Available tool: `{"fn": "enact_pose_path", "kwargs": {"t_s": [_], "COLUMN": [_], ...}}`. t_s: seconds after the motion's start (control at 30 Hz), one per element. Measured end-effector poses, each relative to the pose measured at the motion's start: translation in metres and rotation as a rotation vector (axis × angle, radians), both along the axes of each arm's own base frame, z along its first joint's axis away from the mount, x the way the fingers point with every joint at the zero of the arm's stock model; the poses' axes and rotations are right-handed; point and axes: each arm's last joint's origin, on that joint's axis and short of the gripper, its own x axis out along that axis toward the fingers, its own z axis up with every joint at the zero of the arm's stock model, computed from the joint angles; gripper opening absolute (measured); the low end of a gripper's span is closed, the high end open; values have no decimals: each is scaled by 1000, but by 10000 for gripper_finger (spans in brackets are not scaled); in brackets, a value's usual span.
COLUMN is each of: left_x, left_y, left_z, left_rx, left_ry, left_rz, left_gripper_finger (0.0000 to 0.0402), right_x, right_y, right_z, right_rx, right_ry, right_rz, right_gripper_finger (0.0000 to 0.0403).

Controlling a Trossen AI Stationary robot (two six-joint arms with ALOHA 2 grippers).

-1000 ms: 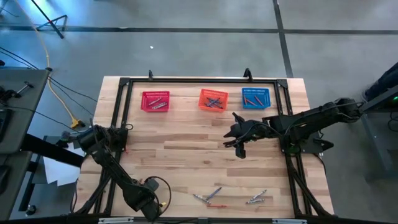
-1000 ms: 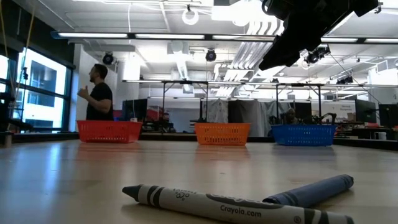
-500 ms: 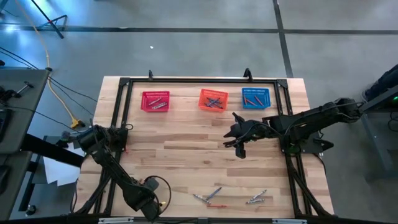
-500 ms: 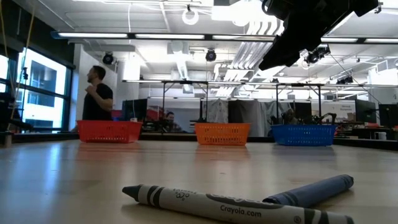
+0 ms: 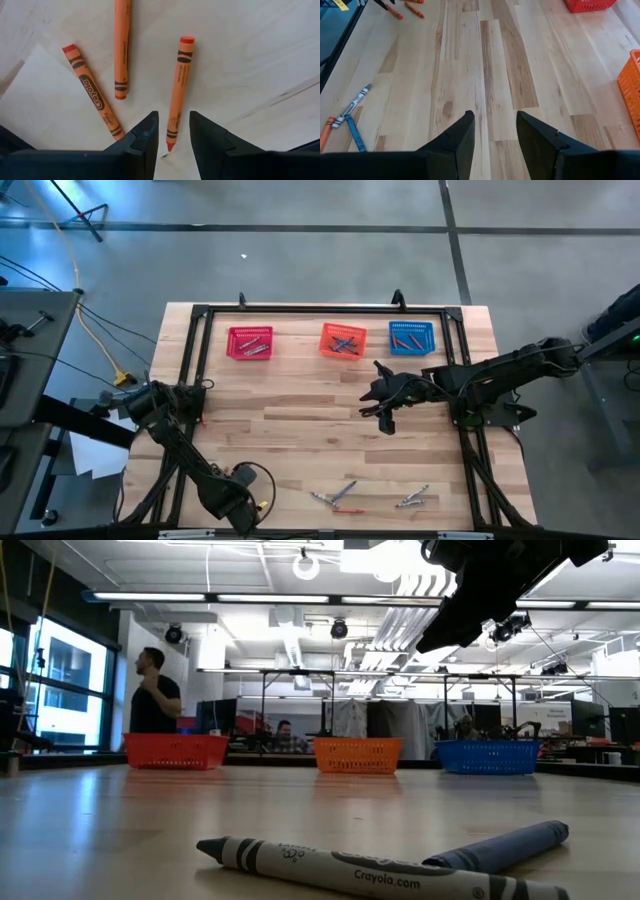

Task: Sort crayons
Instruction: Put the orange crayon into the blue bin

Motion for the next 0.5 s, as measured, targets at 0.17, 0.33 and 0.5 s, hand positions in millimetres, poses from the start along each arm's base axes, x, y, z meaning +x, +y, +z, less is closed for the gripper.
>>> {"fn": "enact_pose_path", "kwargs": {"t_s": [0.17, 0.33, 0.5], "left_x": [1, 4, 4], "left_y": [-3, -6, -6], "left_z": [-12, -21, -22], "left_rx": [5, 0, -1], "left_ry": [31, 38, 36], "left_rz": [2, -21, -22], "left_gripper_finger": [99, 99, 97], "right_x": [0, 0, 0], "right_y": [0, 0, 0], "right_z": [0, 0, 0], "right_rx": [0, 0, 12], "right_ry": [0, -1, 0], "right_rz": [0, 0, -10], "right_gripper_finger": [139, 139, 139]}}
